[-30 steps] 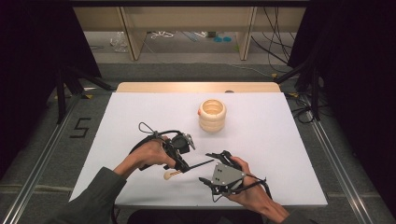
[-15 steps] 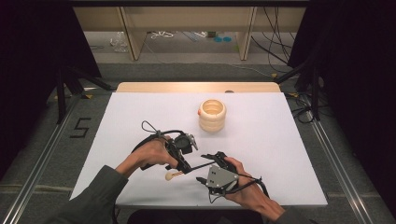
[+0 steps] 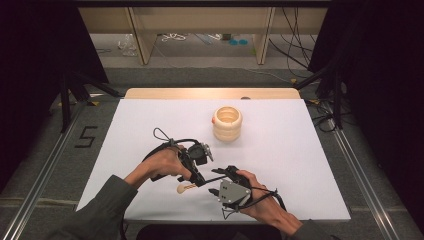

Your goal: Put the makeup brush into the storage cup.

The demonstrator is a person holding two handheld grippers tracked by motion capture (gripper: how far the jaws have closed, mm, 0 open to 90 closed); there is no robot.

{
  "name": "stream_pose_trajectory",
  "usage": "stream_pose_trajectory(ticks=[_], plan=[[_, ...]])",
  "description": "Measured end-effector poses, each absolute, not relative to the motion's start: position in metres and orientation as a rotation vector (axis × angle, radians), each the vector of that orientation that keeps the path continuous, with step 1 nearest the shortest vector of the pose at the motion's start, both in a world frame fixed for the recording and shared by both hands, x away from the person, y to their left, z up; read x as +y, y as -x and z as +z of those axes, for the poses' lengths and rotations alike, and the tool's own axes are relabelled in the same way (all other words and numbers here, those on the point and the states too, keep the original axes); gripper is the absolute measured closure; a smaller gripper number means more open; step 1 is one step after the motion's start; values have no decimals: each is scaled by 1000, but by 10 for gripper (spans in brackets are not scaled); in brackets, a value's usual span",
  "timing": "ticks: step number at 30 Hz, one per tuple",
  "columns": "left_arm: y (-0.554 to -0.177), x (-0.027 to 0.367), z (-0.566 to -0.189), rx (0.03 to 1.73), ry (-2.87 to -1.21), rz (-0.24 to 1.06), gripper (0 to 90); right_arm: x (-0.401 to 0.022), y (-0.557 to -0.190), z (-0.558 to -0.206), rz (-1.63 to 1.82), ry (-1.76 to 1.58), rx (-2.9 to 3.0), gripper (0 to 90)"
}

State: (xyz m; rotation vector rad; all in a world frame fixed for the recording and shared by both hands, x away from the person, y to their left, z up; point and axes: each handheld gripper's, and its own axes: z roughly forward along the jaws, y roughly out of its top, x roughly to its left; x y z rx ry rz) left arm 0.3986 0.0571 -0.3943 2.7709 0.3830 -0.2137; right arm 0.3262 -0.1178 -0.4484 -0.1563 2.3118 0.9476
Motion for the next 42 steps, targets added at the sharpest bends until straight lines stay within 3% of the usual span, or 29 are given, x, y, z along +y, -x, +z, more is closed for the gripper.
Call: stream_pose_trajectory(ticks=[22,42], plan=[[-397,52,-395,355,-2807,-235,830,-113,-324,-449,861,272,2304,618],[-396,50,-396,339,-2827,-259,830,-111,-325,-449,793,383,2301,709]])
